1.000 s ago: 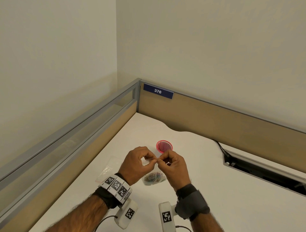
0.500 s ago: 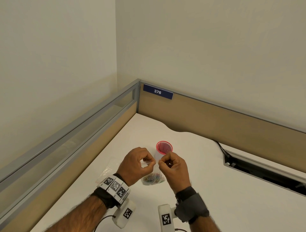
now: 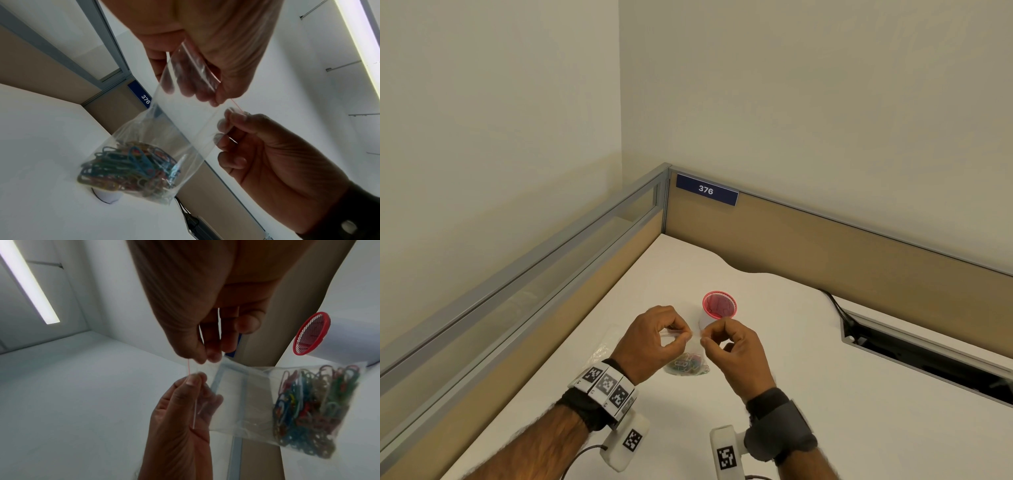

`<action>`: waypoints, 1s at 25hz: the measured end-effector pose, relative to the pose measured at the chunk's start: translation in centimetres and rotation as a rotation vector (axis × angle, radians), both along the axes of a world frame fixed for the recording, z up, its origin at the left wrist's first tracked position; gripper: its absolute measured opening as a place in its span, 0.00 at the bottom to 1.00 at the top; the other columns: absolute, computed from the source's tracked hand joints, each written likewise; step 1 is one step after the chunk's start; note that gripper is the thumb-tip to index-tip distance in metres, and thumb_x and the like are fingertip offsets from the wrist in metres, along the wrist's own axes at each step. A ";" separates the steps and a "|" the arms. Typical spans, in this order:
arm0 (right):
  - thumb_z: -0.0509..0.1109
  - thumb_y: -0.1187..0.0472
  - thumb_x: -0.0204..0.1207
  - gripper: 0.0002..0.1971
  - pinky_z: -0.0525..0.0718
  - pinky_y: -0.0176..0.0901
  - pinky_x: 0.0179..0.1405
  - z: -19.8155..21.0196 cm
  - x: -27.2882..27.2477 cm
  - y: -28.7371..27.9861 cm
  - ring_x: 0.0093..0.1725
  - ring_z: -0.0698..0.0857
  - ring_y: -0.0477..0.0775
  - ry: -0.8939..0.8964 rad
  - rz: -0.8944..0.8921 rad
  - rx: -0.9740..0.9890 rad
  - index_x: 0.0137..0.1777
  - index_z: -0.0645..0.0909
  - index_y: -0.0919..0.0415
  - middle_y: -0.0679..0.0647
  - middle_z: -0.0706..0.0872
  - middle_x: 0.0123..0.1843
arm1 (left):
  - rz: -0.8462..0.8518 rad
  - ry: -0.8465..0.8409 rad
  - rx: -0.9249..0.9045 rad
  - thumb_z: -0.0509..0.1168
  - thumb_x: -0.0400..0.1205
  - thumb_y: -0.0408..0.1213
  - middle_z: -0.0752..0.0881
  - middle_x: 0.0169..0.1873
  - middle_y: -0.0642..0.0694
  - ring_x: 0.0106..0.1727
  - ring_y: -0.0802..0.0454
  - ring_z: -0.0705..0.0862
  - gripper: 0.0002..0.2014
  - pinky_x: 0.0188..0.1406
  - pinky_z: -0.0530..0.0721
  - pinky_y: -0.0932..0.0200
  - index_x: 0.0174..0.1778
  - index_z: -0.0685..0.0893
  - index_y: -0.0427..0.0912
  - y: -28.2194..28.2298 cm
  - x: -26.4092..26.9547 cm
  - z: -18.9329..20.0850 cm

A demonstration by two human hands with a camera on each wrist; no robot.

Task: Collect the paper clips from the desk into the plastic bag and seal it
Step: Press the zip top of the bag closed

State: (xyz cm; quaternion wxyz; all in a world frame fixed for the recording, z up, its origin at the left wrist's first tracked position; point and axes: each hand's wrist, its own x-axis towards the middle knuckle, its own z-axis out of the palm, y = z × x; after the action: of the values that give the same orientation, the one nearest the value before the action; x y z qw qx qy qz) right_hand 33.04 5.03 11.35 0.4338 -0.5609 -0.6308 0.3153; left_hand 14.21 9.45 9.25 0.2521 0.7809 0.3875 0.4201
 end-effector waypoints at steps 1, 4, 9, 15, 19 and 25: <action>0.73 0.65 0.73 0.03 0.85 0.32 0.40 0.0 -0.1 0.1 0.41 0.83 0.41 -0.004 -0.016 0.012 0.40 0.84 0.56 0.45 0.86 0.36 | -0.002 0.004 0.002 0.66 0.76 0.49 0.86 0.36 0.56 0.41 0.59 0.83 0.09 0.43 0.78 0.72 0.39 0.85 0.47 -0.1 0.1 0.0; 0.72 0.64 0.73 0.06 0.82 0.28 0.40 0.0 -0.4 0.3 0.41 0.82 0.42 -0.034 -0.035 0.046 0.39 0.81 0.53 0.44 0.85 0.37 | -0.013 0.010 0.008 0.66 0.77 0.48 0.86 0.37 0.57 0.42 0.59 0.83 0.09 0.43 0.79 0.71 0.41 0.86 0.47 0.0 0.3 -0.1; 0.73 0.62 0.71 0.15 0.82 0.30 0.43 0.2 -0.6 0.6 0.41 0.81 0.45 -0.126 -0.006 0.103 0.36 0.75 0.39 0.46 0.84 0.38 | -0.028 0.026 0.031 0.66 0.77 0.47 0.85 0.37 0.59 0.42 0.61 0.82 0.07 0.44 0.79 0.68 0.41 0.85 0.48 0.1 0.7 -0.1; 0.72 0.63 0.71 0.14 0.80 0.27 0.36 0.2 -0.9 0.7 0.38 0.80 0.40 -0.104 -0.065 0.085 0.34 0.75 0.43 0.45 0.83 0.35 | -0.045 0.023 0.027 0.71 0.76 0.45 0.84 0.41 0.62 0.46 0.62 0.83 0.07 0.48 0.80 0.72 0.48 0.84 0.51 0.0 0.8 -0.2; 0.72 0.64 0.73 0.11 0.81 0.26 0.40 0.2 -0.9 0.5 0.40 0.81 0.39 -0.077 -0.052 0.046 0.36 0.77 0.46 0.45 0.84 0.36 | -0.009 0.049 0.060 0.69 0.77 0.47 0.83 0.39 0.63 0.43 0.63 0.82 0.06 0.47 0.78 0.72 0.45 0.84 0.51 0.0 0.8 -0.1; 0.72 0.64 0.75 0.07 0.81 0.23 0.41 0.6 -0.2 0.5 0.44 0.82 0.35 -0.071 -0.027 0.013 0.43 0.81 0.49 0.40 0.86 0.41 | 0.032 0.028 0.048 0.67 0.75 0.49 0.85 0.36 0.59 0.41 0.60 0.82 0.09 0.44 0.79 0.67 0.40 0.86 0.49 0.1 0.4 0.1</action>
State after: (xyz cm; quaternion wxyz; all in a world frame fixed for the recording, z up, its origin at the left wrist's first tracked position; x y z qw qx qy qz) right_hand 32.84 5.50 11.93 0.4188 -0.5773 -0.6403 0.2853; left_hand 14.57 9.55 9.33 0.2210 0.7862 0.3933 0.4223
